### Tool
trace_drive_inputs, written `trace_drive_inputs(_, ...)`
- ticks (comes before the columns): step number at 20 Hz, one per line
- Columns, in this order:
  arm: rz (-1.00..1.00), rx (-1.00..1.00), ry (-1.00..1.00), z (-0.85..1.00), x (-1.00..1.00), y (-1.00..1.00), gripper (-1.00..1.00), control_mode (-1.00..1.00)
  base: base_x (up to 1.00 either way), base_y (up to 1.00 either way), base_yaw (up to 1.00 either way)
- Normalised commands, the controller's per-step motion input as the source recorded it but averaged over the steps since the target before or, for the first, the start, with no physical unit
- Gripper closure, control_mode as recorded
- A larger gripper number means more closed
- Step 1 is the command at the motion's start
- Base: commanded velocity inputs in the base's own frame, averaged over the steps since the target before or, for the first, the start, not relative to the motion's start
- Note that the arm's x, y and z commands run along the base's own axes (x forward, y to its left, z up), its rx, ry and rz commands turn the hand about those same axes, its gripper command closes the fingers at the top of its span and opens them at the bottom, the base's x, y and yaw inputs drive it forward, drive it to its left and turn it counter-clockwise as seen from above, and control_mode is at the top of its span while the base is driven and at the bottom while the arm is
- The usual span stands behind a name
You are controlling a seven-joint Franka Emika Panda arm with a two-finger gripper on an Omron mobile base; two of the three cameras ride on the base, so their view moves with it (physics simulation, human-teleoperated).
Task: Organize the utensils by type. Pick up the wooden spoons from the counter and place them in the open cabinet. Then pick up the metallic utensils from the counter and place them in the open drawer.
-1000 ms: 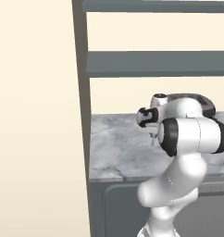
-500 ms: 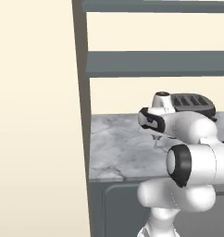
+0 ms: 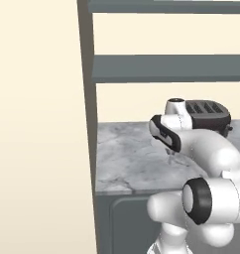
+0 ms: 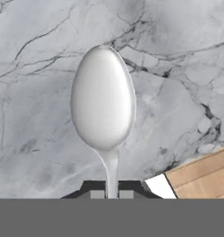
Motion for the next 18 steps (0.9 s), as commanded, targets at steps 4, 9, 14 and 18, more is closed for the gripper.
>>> trace_drive_inputs(4,-0.01,0.02,0.16,0.2,-0.52,0.09,1.0,-1.0,0.0,0.0,0.0)
trace_drive_inputs(9,-0.02,0.01,0.15,0.0,-0.11,0.04,1.0,1.0,0.0,0.0,0.0)
trace_drive_inputs(14,0.0,0.0,0.0,0.0,0.0,0.0,1.0,1.0,-0.33,-0.08,-0.28)
trace_drive_inputs(18,0.0,0.0,0.0,0.0,0.0,0.0,1.0,1.0,-0.34,-0.01,-0.79)
